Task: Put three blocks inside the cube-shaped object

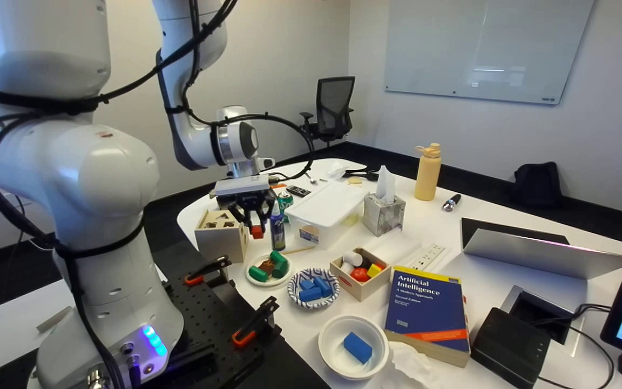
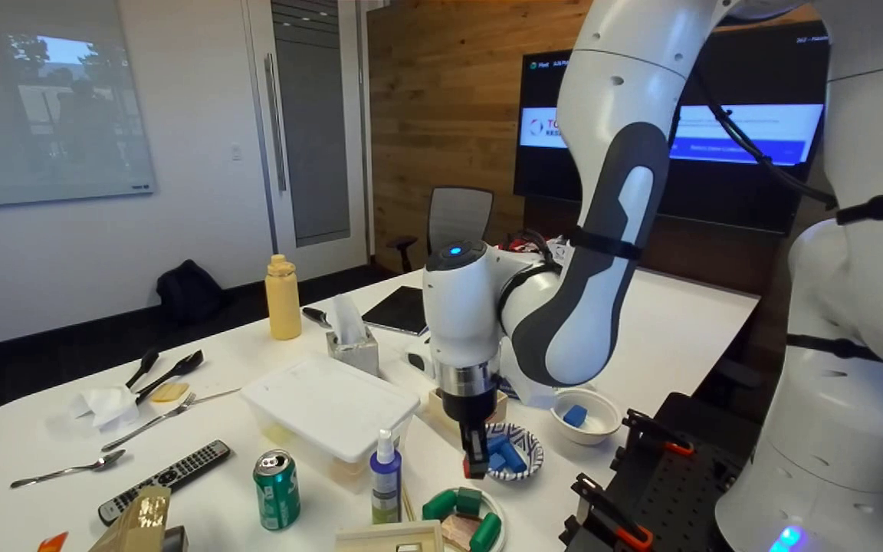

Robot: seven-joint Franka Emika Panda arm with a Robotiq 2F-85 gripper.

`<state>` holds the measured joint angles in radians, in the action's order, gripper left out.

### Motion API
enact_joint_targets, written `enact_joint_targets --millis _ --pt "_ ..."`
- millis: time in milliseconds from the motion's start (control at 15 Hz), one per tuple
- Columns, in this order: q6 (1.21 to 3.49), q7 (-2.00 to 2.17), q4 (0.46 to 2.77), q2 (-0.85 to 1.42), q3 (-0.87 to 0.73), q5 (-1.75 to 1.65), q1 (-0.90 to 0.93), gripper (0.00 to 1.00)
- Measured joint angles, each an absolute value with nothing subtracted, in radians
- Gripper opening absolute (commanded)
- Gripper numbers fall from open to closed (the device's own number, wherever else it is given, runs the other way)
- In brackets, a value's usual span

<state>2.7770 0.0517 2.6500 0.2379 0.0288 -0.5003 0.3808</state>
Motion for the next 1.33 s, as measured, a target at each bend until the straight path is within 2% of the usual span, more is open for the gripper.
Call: enact_joint_targets --millis 333,533,800,1333 --pt "2.584 0.160 2.511 0.193 0.279 -0.377 0.481 0.08" --pt "2.411 0.245 2.377 0.176 0.361 -0.342 0.527 0.08" --pt "2.339 0.394 2.315 0.204 0.335 -0.407 0.535 0.08" --pt "2.417 0.384 2.302 0.423 0.252 -0.381 0.464 0.08"
